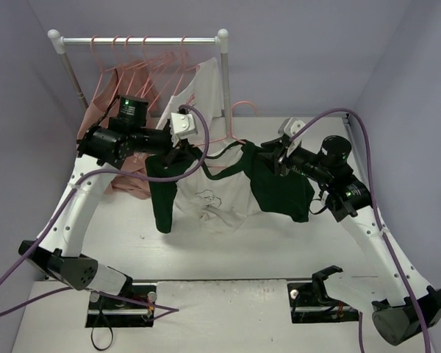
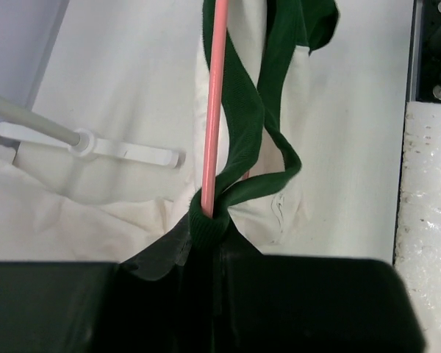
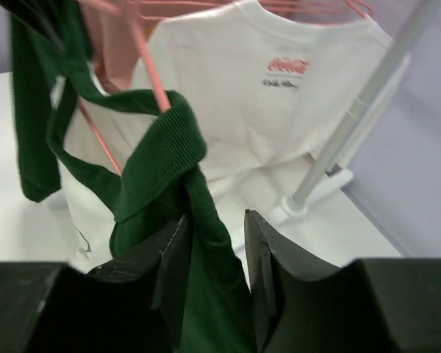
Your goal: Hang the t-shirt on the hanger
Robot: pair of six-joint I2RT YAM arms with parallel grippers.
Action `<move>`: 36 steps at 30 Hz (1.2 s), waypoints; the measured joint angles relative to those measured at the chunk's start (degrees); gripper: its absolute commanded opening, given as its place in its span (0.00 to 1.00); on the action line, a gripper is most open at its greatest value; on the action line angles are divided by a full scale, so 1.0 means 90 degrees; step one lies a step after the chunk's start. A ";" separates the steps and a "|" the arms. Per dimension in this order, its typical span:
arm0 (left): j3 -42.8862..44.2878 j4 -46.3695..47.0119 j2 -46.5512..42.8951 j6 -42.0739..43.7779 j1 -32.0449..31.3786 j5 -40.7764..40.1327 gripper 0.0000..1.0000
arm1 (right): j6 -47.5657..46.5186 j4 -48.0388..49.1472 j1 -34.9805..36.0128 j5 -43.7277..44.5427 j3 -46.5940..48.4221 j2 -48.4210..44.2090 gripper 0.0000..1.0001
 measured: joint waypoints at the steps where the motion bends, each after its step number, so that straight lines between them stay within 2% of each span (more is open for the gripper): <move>1: -0.0130 0.0109 -0.0122 -0.0096 0.0021 -0.0007 0.00 | -0.0005 -0.0046 -0.0030 0.0133 -0.0056 -0.0073 0.43; 4: -0.0386 0.0452 -0.0402 -0.0355 0.0025 0.0012 0.00 | -0.0016 -0.0173 -0.0099 0.0437 -0.0093 -0.0202 0.65; 6: -0.0448 0.0651 -0.0488 -0.0517 0.0016 0.0042 0.00 | -0.0041 -0.0297 -0.0115 0.0599 -0.0061 -0.0266 0.72; 7: -0.0466 0.0737 -0.0511 -0.0596 0.0014 0.0050 0.00 | -0.0041 -0.0380 -0.0134 0.0676 -0.0015 -0.0289 0.73; 13: -0.0493 0.1486 -0.0522 -0.1311 0.0014 -0.0152 0.00 | -0.0090 -0.0853 -0.0134 0.1415 0.0870 -0.0351 0.88; 16: 0.0088 0.1512 -0.0366 -0.1713 0.0014 -0.0512 0.00 | -0.0089 -0.0953 -0.0134 0.1888 0.1650 -0.0380 0.93; 21: 0.1874 0.1556 -0.0011 -0.2225 0.0014 -0.1056 0.00 | -0.0090 -0.0907 -0.0134 0.2399 0.3133 -0.0374 0.96; 25: 0.2881 0.1055 0.0201 -0.2304 -0.0004 -0.1618 0.00 | -0.0079 -0.0678 -0.0134 0.2672 0.3610 -0.0456 0.96; 27: 0.2667 0.0852 0.0150 -0.2332 -0.0139 -0.1598 0.00 | -0.0042 -0.0632 -0.0134 0.2810 0.3518 -0.0499 0.97; 32: 0.1149 0.0286 0.0026 -0.2319 -0.0861 -0.1887 0.00 | 0.0042 -0.0769 -0.0134 0.3055 0.2816 -0.0480 0.97; 36: 0.0507 -0.0183 0.0059 -0.2395 -0.1173 -0.2392 0.00 | 0.0168 -0.0871 -0.0134 0.3095 0.2319 -0.0368 0.96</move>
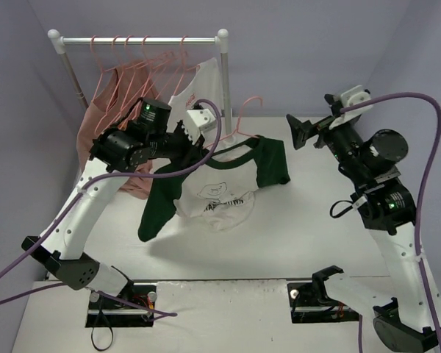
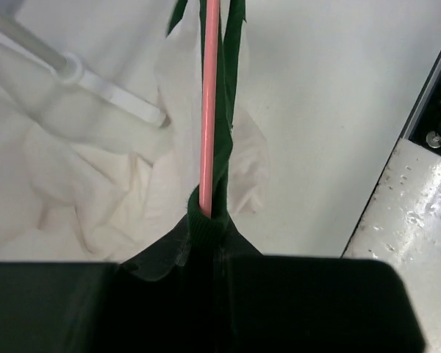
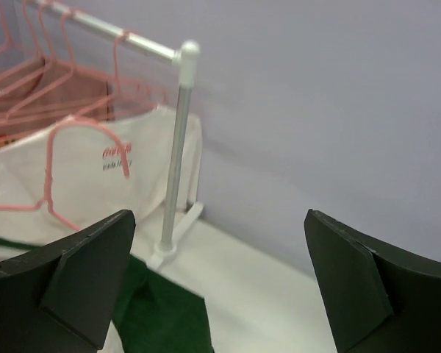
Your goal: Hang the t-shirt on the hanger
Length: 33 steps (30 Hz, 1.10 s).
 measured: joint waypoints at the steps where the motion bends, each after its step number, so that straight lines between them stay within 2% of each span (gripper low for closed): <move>1: -0.0074 -0.0039 -0.0028 -0.0086 0.0032 -0.0052 0.00 | 0.0037 -0.0009 0.0000 0.0006 -0.0144 0.0020 0.95; 4: -0.0133 -0.0012 -0.0176 -0.0315 0.0167 -0.0554 0.00 | 0.0219 -0.0045 0.0000 0.0006 -0.0539 0.0057 0.91; 10: -0.0131 0.0120 -0.0547 -0.0652 0.0410 -0.0683 0.00 | 0.0840 -0.0059 0.0000 -0.0020 -0.1243 0.0182 0.89; 19: -0.0508 0.0630 -0.0715 -0.1019 0.0487 0.1673 0.00 | 0.1146 -0.0152 0.0000 0.0267 -0.1560 0.0164 0.89; 20: -0.0534 0.0699 -0.0733 -0.1027 0.0485 0.1720 0.00 | 0.1142 -0.0152 0.0000 0.0299 -0.1560 0.0120 0.89; 23: -0.0605 0.0615 -0.0812 -0.1007 0.0433 0.0764 0.00 | 0.1123 -0.0148 0.0000 0.0405 -0.1559 -0.0035 0.89; 28: -0.0118 -0.0259 -0.0156 -0.1008 -0.0011 -0.2575 0.00 | 0.1101 -0.0125 0.0000 0.0570 -0.1558 -0.0190 0.89; 30: -0.0209 -0.0351 0.0078 -0.0983 -0.0145 -0.2805 0.00 | 0.1087 -0.0126 0.0000 0.0617 -0.1558 -0.0193 0.89; 33: -0.0712 -0.0143 0.0020 -0.1019 -0.0253 -0.2660 0.00 | 0.1070 -0.0127 0.0000 0.0666 -0.1558 -0.0186 0.89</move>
